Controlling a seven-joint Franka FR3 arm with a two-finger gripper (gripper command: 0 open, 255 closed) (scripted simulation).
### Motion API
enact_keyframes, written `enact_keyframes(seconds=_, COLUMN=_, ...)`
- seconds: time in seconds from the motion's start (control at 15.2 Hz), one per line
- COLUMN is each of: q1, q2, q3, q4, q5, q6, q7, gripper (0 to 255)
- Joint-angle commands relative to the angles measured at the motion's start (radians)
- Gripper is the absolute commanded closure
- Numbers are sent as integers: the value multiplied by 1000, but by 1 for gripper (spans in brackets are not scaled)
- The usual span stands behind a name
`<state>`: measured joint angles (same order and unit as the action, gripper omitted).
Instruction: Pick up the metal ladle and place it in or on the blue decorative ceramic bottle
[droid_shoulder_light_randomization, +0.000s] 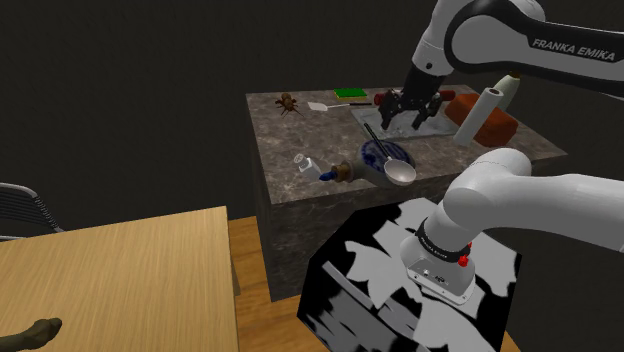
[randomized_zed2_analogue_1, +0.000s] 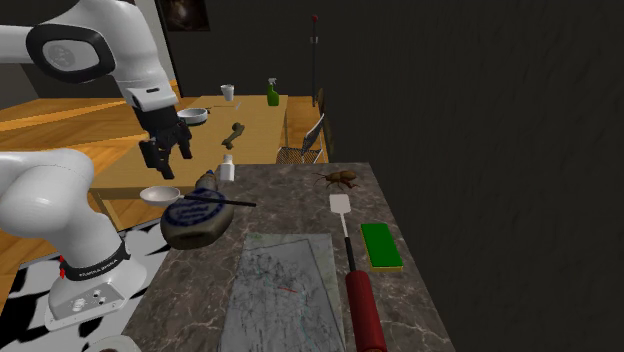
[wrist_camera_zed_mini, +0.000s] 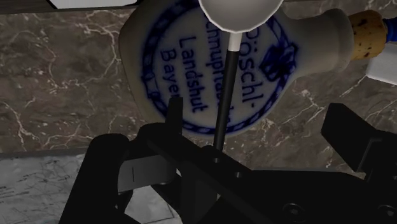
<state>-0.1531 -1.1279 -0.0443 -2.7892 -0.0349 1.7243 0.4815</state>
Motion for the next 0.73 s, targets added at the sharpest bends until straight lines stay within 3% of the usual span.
enact_keyframes(seconds=0.0, q1=2, q2=9, q3=3, q4=57, q5=3, q6=-48, q7=1, gripper=0)
enact_keyframes(seconds=0.13, q1=3, q2=21, q3=5, q4=123, q5=5, q6=-102, q7=1, gripper=0)
enact_keyframes(seconds=0.66, q1=3, q2=21, q3=5, q4=122, q5=5, q6=-101, q7=1, gripper=0)
